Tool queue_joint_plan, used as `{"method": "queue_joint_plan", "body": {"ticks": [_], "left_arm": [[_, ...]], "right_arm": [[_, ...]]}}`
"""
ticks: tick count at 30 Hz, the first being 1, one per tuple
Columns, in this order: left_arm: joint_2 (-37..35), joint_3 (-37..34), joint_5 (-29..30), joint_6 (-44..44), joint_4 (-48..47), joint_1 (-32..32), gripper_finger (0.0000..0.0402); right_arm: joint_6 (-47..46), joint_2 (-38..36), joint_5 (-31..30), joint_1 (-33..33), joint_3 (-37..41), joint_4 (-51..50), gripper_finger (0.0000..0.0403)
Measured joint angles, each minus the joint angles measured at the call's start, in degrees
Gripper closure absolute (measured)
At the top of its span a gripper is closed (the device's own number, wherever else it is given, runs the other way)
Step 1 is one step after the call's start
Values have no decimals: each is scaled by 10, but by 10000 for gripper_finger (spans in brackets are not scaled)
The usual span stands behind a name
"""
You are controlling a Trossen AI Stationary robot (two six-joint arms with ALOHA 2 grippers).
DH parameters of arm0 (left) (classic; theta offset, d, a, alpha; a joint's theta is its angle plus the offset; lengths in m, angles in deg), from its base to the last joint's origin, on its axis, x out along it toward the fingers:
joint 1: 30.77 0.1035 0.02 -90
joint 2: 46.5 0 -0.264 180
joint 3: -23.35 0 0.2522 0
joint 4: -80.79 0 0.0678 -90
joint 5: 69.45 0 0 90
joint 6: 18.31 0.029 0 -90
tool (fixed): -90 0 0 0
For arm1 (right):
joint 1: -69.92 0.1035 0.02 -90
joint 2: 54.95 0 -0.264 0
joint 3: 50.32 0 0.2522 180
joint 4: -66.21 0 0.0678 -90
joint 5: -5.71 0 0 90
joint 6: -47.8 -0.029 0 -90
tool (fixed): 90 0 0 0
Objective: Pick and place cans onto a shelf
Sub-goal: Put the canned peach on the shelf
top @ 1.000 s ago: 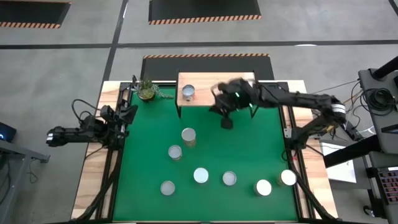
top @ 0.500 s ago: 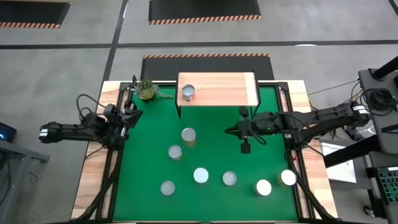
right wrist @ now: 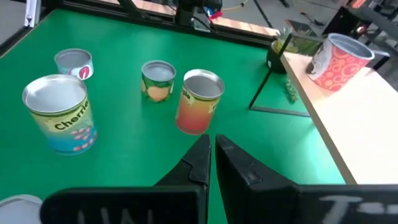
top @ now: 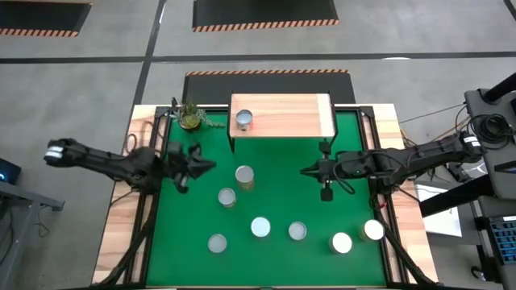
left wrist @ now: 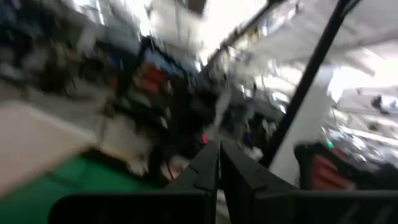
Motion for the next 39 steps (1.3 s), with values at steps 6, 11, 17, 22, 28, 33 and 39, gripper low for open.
{"method": "queue_joint_plan", "body": {"ticks": [6,11,17,22,28,33,39], "left_arm": [[102,116,20,-89,-173,-72,402],[196,266,38,-207,-466,-109,402],[334,427,28,-319,-766,-127,402],[437,499,-78,-364,-844,-142,402],[536,553,-140,-415,-847,-175,402],[585,594,-158,-445,-861,-209,392],[618,628,-118,-468,-885,-232,347]], "right_arm": [[30,-9,0,0,0,0,390],[45,-12,0,0,0,0,390],[57,-12,1,0,0,-1,390],[55,-12,1,0,0,-5,390],[58,-12,1,0,0,-5,390],[60,-12,1,0,0,-5,390],[65,-12,1,0,0,-8,390]]}}
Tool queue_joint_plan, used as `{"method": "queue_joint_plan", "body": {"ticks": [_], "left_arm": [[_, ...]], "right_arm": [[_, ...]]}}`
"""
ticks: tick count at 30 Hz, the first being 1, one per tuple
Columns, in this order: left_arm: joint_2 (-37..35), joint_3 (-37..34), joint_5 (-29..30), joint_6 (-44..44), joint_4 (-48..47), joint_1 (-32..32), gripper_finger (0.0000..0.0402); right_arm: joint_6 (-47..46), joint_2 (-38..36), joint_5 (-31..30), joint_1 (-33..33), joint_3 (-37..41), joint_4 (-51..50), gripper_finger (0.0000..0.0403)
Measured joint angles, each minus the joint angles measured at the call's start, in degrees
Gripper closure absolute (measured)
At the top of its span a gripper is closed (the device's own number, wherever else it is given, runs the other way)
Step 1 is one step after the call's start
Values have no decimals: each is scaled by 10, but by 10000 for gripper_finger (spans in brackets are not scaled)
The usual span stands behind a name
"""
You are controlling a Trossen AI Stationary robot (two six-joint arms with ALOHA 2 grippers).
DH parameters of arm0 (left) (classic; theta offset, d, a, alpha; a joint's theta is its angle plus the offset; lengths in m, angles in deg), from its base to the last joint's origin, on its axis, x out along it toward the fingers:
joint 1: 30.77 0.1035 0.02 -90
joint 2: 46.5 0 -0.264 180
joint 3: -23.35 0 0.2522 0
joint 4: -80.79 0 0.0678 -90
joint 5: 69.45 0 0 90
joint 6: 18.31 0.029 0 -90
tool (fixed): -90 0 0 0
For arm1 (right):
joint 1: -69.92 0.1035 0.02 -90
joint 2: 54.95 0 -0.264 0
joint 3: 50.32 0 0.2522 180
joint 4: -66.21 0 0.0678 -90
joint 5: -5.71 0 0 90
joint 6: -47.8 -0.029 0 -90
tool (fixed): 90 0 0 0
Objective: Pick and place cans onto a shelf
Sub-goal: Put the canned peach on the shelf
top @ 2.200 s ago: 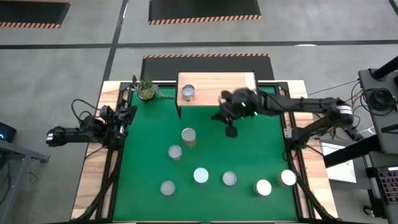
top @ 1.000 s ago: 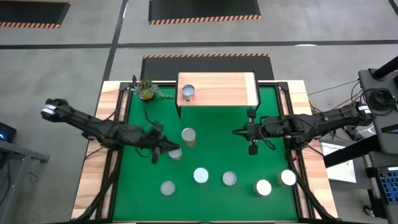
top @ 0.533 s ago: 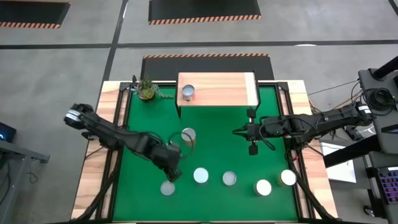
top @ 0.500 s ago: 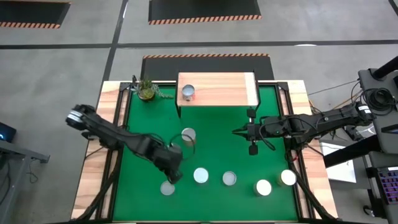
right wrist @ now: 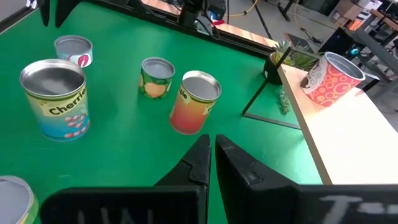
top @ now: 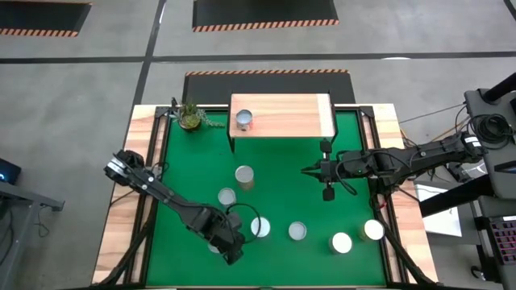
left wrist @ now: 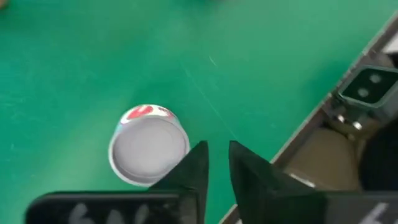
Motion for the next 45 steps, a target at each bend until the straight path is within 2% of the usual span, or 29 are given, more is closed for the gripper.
{"method": "queue_joint_plan", "body": {"ticks": [6,12,17,29,45], "left_arm": [[5,14,44,-4,-45,-1,260],[4,20,131,-38,-152,13,158],[3,3,158,-6,-170,42,107],[2,-39,166,114,-128,144,98],[2,-56,169,156,-90,159,98]], "right_arm": [[6,0,0,0,0,0,390],[6,0,0,0,0,0,390],[6,0,0,0,0,0,390],[5,0,0,0,0,0,390],[9,0,0,0,0,-2,390]]}}
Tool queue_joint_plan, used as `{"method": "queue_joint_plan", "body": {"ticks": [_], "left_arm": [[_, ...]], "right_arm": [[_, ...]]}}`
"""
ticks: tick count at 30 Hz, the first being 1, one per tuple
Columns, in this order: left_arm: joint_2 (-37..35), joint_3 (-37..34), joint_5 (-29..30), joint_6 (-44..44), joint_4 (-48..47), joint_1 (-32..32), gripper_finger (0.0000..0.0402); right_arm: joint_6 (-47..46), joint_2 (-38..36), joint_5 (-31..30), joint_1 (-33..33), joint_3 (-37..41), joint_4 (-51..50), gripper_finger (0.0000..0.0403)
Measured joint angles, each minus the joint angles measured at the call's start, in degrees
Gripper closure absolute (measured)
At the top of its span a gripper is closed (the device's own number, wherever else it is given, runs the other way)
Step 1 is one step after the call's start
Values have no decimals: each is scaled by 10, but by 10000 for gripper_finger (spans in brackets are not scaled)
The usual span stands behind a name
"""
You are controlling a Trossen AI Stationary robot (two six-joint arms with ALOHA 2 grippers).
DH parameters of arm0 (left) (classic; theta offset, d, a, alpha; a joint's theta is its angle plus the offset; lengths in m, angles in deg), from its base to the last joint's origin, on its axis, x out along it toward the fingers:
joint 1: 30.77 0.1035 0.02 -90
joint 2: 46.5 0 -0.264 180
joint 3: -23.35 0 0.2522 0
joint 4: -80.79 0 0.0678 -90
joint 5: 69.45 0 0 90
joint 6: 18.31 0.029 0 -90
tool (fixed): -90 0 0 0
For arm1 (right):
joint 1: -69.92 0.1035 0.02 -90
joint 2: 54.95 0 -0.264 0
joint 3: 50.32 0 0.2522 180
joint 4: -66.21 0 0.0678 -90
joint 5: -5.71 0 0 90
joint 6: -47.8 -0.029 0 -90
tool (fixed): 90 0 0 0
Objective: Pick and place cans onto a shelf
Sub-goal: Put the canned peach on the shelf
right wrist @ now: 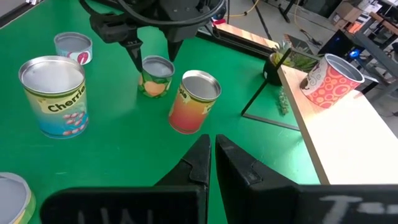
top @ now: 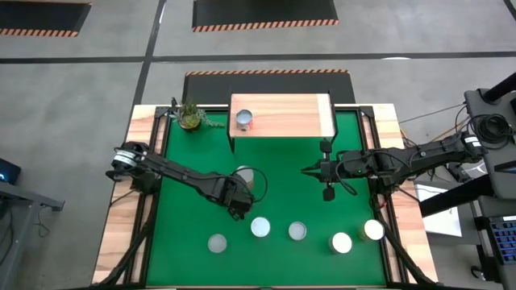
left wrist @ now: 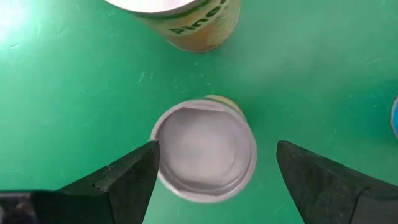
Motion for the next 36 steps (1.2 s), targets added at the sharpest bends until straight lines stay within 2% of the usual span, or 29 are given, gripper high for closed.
{"method": "queue_joint_plan", "body": {"ticks": [15,20,25,33,36], "left_arm": [[-4,-69,11,12,76,0,100],[-5,-34,-5,12,49,-2,114],[-28,11,6,38,14,-6,119],[-63,12,46,18,-19,-5,119],[-64,12,51,0,-45,-2,105]], "right_arm": [[0,0,0,0,0,-4,390],[-1,0,0,0,0,-4,390],[0,0,0,0,0,-4,390],[-2,0,0,0,0,-6,390],[-1,0,0,0,0,-8,390]]}}
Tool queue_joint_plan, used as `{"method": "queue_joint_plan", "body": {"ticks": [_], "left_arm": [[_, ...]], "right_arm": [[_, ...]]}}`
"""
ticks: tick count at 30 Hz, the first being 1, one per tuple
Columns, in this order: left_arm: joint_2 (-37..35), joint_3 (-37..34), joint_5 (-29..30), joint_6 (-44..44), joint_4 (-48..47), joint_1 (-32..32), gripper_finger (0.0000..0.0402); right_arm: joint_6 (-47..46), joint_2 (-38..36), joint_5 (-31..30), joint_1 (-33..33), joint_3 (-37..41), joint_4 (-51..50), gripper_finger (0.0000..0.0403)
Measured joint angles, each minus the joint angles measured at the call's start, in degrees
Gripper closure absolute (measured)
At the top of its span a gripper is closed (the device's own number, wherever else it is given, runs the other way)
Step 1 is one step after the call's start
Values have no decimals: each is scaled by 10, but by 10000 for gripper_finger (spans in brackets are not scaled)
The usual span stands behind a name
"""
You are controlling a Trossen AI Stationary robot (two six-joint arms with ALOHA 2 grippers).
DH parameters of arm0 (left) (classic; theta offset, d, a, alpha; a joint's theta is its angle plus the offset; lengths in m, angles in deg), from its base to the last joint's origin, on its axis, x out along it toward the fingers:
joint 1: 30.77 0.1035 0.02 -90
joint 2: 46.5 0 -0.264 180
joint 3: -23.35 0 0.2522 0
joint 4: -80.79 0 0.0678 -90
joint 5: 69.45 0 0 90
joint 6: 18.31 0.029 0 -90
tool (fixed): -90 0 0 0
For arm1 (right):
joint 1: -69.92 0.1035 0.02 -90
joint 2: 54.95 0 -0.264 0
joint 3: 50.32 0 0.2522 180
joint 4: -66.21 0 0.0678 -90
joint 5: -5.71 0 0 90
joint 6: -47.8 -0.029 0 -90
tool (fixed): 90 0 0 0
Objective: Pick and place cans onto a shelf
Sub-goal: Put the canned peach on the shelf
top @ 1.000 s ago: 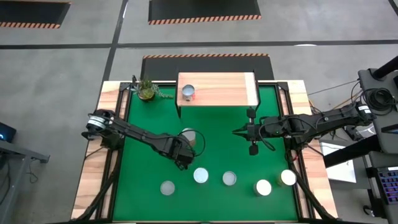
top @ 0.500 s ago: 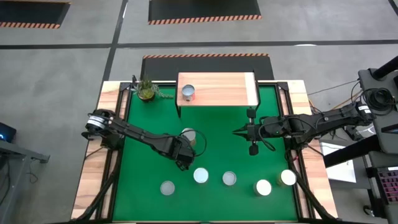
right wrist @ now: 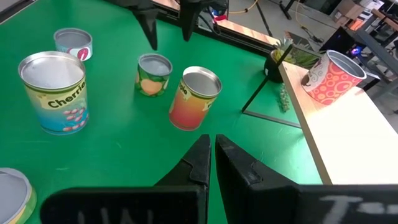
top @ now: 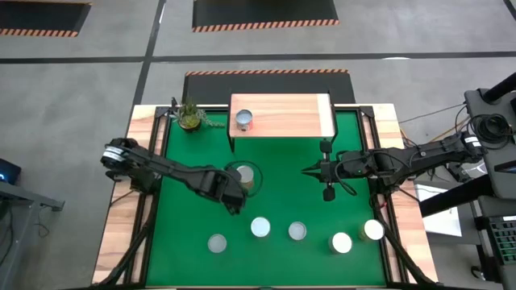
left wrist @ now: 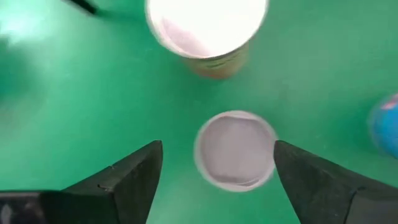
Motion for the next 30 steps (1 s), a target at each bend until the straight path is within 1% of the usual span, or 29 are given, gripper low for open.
{"method": "queue_joint_plan", "body": {"ticks": [3,6,9,12,19,23,30], "left_arm": [[0,0,-5,-26,-7,2,71],[0,0,9,-51,-16,2,31],[0,0,-17,-61,-1,2,7],[2,-1,-21,-95,18,0,12],[9,-24,-31,-101,50,4,36],[9,-51,-38,-115,57,4,38],[9,-89,-56,-115,137,4,38]], "right_arm": [[1,0,0,0,0,-1,390],[1,0,0,0,0,-1,390],[0,0,0,0,0,-2,390],[1,0,0,0,0,-2,390],[-2,0,0,0,0,-5,390],[-4,0,0,0,0,-5,390],[-4,0,0,0,0,-6,390]]}}
